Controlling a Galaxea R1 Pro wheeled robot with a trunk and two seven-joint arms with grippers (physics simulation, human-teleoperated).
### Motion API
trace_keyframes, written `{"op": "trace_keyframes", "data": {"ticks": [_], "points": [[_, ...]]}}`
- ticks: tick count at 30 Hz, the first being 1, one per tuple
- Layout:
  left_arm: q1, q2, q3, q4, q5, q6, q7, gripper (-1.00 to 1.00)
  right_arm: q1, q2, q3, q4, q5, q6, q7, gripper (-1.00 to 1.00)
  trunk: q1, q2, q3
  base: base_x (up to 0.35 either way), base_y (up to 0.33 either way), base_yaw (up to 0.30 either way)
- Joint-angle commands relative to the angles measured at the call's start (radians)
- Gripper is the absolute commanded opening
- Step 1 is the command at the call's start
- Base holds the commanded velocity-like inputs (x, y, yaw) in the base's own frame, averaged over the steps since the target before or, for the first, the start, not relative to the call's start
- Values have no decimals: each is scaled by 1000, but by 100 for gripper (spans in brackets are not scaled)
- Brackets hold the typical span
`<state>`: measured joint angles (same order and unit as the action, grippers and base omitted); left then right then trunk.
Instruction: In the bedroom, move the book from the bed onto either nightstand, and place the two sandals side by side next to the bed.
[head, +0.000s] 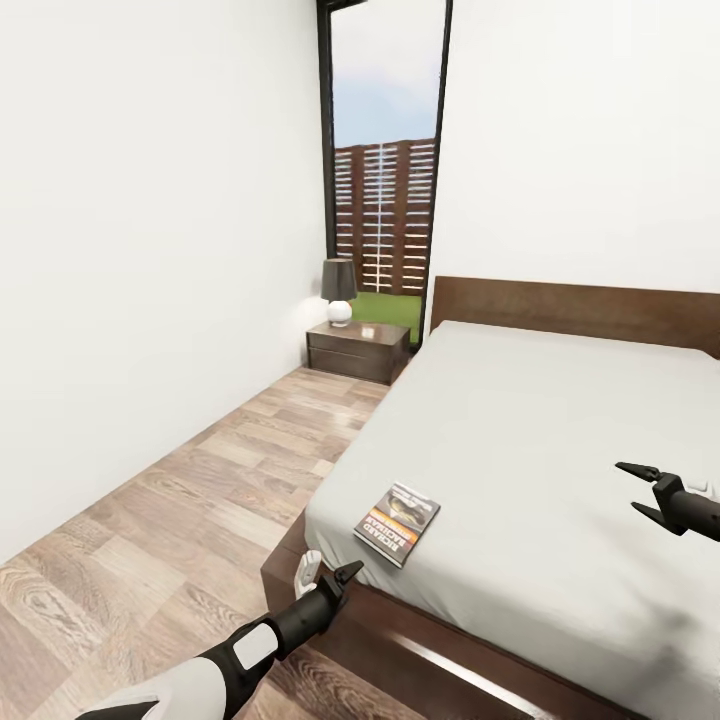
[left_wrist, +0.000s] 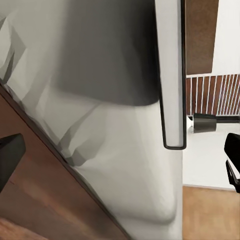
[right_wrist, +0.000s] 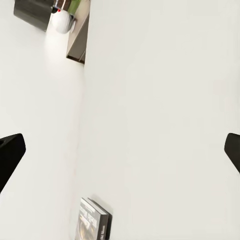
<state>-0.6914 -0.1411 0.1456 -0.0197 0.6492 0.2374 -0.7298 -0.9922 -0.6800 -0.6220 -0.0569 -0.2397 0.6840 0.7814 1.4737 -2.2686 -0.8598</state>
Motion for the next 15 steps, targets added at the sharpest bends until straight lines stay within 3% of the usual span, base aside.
{"op": "trace_keyframes", "data": {"ticks": [1,15], "points": [[0,0,8,0,0,10,-2,100,0,0,5,0,-10,6,-1,100,0,0,-1,0,0,-14],[0,1,8,0,0,11,-2,100,0,0,5,0,-10,6,-1,100,0,0,-1,0,0,-3]]}}
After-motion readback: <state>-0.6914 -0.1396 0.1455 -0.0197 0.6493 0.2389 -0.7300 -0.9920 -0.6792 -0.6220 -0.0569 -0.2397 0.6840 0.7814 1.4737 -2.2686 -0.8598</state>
